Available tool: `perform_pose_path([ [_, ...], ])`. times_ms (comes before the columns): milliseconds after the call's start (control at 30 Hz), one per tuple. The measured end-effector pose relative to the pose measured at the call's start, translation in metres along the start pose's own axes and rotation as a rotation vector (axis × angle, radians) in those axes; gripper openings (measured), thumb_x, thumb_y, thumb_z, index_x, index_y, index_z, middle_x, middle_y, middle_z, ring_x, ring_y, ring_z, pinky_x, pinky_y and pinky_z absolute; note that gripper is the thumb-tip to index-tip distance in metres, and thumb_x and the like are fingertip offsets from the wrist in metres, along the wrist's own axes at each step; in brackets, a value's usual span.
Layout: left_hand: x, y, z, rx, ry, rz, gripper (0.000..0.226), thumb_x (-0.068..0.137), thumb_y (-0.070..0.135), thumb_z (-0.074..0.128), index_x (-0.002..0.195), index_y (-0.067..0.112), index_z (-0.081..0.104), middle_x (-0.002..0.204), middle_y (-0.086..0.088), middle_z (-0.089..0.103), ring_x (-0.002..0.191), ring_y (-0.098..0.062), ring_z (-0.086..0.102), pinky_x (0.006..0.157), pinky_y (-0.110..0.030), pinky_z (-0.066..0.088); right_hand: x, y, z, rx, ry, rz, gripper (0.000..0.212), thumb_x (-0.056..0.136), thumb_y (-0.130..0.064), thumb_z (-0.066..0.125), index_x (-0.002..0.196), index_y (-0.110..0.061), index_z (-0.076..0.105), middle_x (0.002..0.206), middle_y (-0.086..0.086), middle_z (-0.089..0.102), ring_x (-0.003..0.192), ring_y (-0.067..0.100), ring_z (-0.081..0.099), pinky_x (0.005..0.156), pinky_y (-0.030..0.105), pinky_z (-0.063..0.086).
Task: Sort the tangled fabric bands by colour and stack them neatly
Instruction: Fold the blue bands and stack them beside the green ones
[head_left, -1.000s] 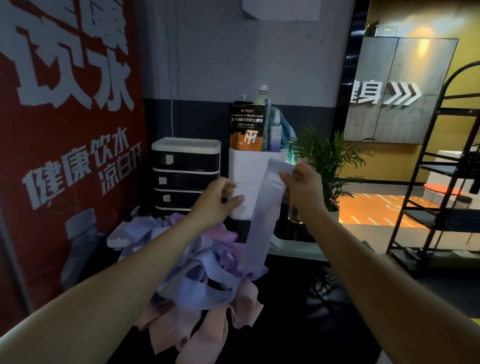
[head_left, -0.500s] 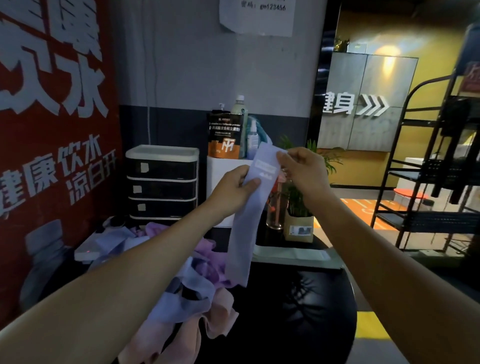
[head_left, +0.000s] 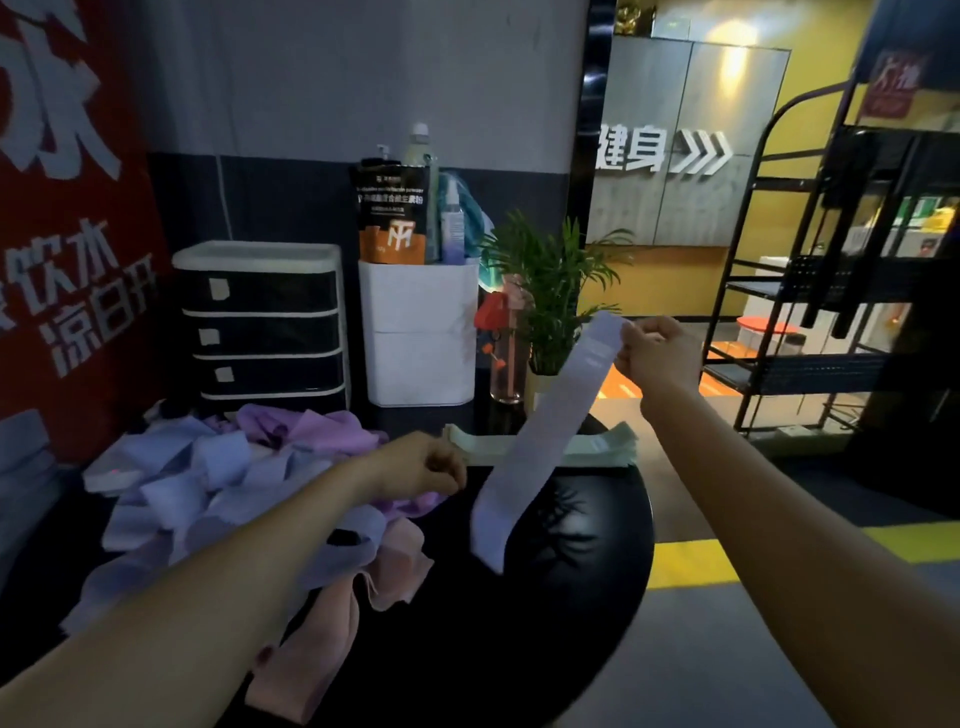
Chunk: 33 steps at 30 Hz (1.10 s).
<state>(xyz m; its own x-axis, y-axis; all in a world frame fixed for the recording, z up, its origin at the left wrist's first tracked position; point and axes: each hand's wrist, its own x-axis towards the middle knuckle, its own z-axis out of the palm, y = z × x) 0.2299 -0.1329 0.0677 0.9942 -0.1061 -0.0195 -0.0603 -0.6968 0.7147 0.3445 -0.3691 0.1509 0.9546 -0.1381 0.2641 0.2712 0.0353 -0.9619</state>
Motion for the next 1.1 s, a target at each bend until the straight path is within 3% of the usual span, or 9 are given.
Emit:
perform_pose_path([
  [200, 0.021, -0.011, 0.024, -0.098, 0.189, -0.001, 0.024, 0.087, 0.002, 0.06, 0.082, 0.025, 0.057, 0.085, 0.009, 0.061, 0.075, 0.007, 0.057, 0.079, -0.016, 0.043, 0.0, 0.031, -0.015, -0.055, -0.082, 0.098, 0.024, 0.09, -0.008, 0.056, 0.067, -0.014, 0.054, 0.058, 0.012, 0.051, 0.052, 0.021, 0.047, 0.064, 0.037, 0.045],
  [300, 0.042, 0.016, 0.035, -0.305, 0.292, 0.065, 0.022, 0.086, 0.006, 0.064, 0.099, 0.019, 0.053, 0.097, 0.003, 0.055, 0.093, -0.012, 0.055, 0.088, -0.027, 0.044, -0.008, 0.024, -0.01, -0.023, -0.261, 0.065, 0.021, 0.09, -0.005, 0.058, 0.07, -0.009, 0.055, 0.059, 0.012, 0.051, 0.051, 0.021, 0.046, 0.059, 0.034, 0.041],
  [433, 0.071, 0.063, 0.03, -0.561, 0.342, 0.16, 0.058, 0.082, 0.017, 0.07, 0.13, 0.011, 0.039, 0.116, 0.0, 0.049, 0.109, -0.013, 0.051, 0.092, -0.027, 0.044, -0.015, 0.003, -0.001, -0.049, -0.475, -0.045, 0.018, 0.09, -0.003, 0.057, 0.073, -0.008, 0.055, 0.064, 0.01, 0.051, 0.057, 0.02, 0.048, 0.059, 0.032, 0.044],
  [500, 0.078, 0.078, 0.026, -0.657, 0.293, 0.234, 0.059, 0.076, 0.013, 0.074, 0.126, 0.015, 0.041, 0.112, 0.002, 0.055, 0.1, -0.006, 0.057, 0.083, -0.022, 0.049, -0.017, -0.007, 0.003, -0.03, -0.514, -0.074, 0.018, 0.09, -0.002, 0.056, 0.073, -0.008, 0.055, 0.066, 0.01, 0.051, 0.058, 0.019, 0.05, 0.058, 0.029, 0.046],
  [700, 0.071, 0.061, 0.045, -0.524, 0.123, 0.174, 0.043, 0.075, -0.006, 0.07, 0.107, 0.02, 0.055, 0.098, 0.008, 0.062, 0.089, -0.007, 0.06, 0.074, -0.014, 0.051, 0.0, -0.016, -0.003, 0.096, -0.253, -0.032, 0.019, 0.093, -0.005, 0.053, 0.075, -0.01, 0.054, 0.066, 0.007, 0.052, 0.055, 0.014, 0.049, 0.054, 0.023, 0.046],
  [900, 0.043, 0.009, 0.053, -0.4, -0.071, -0.053, 0.049, 0.062, 0.029, 0.076, 0.104, 0.007, 0.066, 0.098, -0.003, 0.068, 0.087, -0.013, 0.062, 0.079, -0.024, 0.048, 0.021, 0.02, -0.027, 0.132, 0.057, 0.146, 0.024, 0.092, -0.008, 0.055, 0.069, -0.015, 0.052, 0.069, 0.011, 0.055, 0.058, 0.017, 0.052, 0.06, 0.029, 0.049],
  [967, 0.037, -0.004, 0.051, -0.388, -0.122, -0.13, 0.024, 0.074, 0.02, 0.074, 0.096, 0.013, 0.066, 0.093, 0.0, 0.066, 0.081, -0.008, 0.061, 0.075, -0.021, 0.046, 0.02, 0.033, -0.035, 0.116, 0.106, 0.18, 0.024, 0.093, -0.009, 0.054, 0.07, -0.016, 0.052, 0.07, 0.009, 0.055, 0.058, 0.015, 0.053, 0.06, 0.027, 0.049],
  [1033, 0.034, -0.01, 0.048, -0.426, -0.069, -0.222, 0.006, 0.086, 0.012, 0.065, 0.087, 0.017, 0.061, 0.084, 0.0, 0.06, 0.07, -0.006, 0.056, 0.063, -0.017, 0.045, 0.017, 0.044, -0.041, 0.123, 0.129, 0.211, 0.023, 0.094, -0.008, 0.053, 0.072, -0.014, 0.052, 0.07, 0.008, 0.054, 0.061, 0.015, 0.054, 0.061, 0.025, 0.051],
  [1100, 0.034, -0.014, 0.045, -0.496, 0.063, -0.302, 0.013, 0.091, 0.006, 0.055, 0.083, 0.016, 0.057, 0.078, -0.001, 0.055, 0.062, -0.007, 0.051, 0.05, -0.016, 0.044, 0.013, 0.058, -0.046, 0.139, 0.138, 0.24, 0.023, 0.094, -0.006, 0.052, 0.072, -0.013, 0.051, 0.072, 0.008, 0.054, 0.065, 0.015, 0.054, 0.062, 0.024, 0.052],
])
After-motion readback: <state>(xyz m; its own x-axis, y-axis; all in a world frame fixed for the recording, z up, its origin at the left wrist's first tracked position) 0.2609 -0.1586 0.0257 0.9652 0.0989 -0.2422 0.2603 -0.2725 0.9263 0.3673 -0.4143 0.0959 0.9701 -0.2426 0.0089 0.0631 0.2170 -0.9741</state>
